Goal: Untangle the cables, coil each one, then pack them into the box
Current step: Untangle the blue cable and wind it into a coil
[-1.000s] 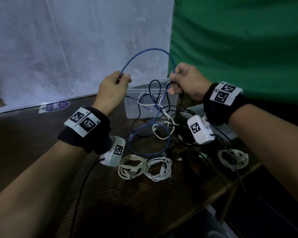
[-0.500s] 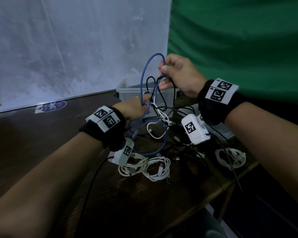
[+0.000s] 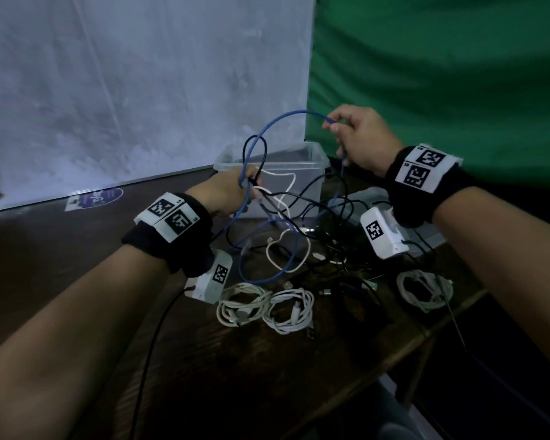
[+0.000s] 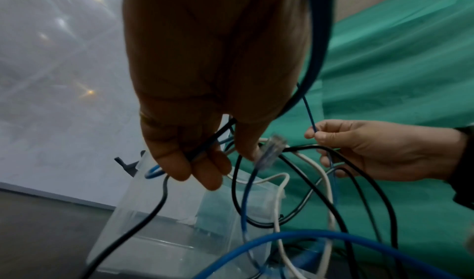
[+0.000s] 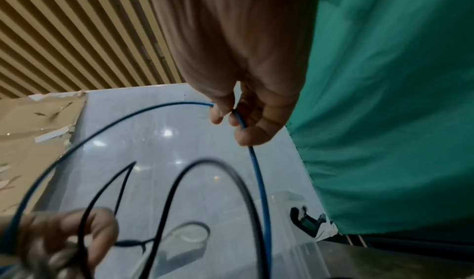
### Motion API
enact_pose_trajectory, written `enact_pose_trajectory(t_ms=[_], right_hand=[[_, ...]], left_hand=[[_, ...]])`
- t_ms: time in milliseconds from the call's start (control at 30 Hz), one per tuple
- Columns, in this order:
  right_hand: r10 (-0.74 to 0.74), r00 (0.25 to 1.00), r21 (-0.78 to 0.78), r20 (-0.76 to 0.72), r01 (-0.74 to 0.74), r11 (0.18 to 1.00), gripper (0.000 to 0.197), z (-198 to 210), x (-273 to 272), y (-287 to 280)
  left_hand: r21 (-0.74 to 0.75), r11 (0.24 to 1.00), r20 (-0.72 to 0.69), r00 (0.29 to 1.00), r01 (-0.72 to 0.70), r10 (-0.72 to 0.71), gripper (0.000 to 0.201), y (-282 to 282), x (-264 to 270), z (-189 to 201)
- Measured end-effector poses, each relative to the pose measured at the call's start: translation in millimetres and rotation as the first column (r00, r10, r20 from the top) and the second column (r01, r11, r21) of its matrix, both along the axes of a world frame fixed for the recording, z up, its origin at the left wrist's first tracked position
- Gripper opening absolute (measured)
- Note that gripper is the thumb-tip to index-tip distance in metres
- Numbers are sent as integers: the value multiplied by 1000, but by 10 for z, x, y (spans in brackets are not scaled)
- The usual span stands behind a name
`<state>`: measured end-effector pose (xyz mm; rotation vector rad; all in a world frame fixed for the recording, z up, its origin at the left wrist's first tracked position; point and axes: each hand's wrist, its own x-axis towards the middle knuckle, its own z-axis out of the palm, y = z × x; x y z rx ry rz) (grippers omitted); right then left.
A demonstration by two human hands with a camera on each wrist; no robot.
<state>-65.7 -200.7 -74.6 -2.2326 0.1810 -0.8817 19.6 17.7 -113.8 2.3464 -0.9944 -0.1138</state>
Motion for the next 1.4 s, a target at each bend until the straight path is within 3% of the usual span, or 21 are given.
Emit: enact_pose_trajectory(t_ms=[100, 167, 267, 400, 533, 633, 733, 867, 1033, 1167, 1267, 1333, 1400], right_hand=[[5, 999, 11, 39, -5, 1000, 24, 52, 14, -9], [-10, 998, -15, 70, 11, 1000, 23, 93, 26, 1], [-37, 988, -23, 152, 41, 999, 18, 152, 3, 23], [-25, 965, -99, 260, 53, 994, 20, 242, -58, 70], [15, 972, -267, 234, 50, 963, 22, 312, -104, 171], [110, 987, -307, 118, -69, 949, 19, 260, -100, 292], [156, 987, -325, -35, -158, 932, 16, 144, -68, 360], [113, 967, -287, -228, -177, 941, 16, -16, -74, 318], [65, 922, -233, -381, -164, 959, 23, -215, -50, 181], [51, 868, -162, -493, -150, 975, 14, -378, -62, 113], [75, 841, -50, -535, -120, 991, 21, -511, -45, 33], [100, 874, 94, -475, -63, 994, 27, -546, -26, -9], [66, 935, 237, -348, 19, 971, 31, -507, 6, -45]], left_hand=[[-22, 999, -36, 999, 25, -25, 11, 14, 22, -36], [-20, 1000, -55, 998, 4, -5, 28, 16, 23, -29], [-189, 981, -132, 991, -42, 17, 37, 52, 62, 3], [-532, 844, -52, 998, -61, 40, 28, 96, 65, 110], [-724, 686, 75, 997, 78, -35, 14, 113, -65, 254], [-667, 726, 111, 986, 168, -127, 9, 76, -159, 299], [-591, 783, 112, 981, 195, -160, 19, 47, -225, 309], [-675, 732, 32, 995, 92, -95, 28, 105, -233, 323], [-526, 844, 129, 991, 104, -42, 26, 130, -179, 291], [-686, 725, 126, 991, 53, 47, 29, 115, -165, 332], [-774, 633, 100, 990, 18, 95, 25, 161, -127, 363], [-777, 629, 124, 983, 11, 136, 24, 189, -111, 365], [-733, 679, 182, 973, 39, 141, 26, 192, -107, 343]])
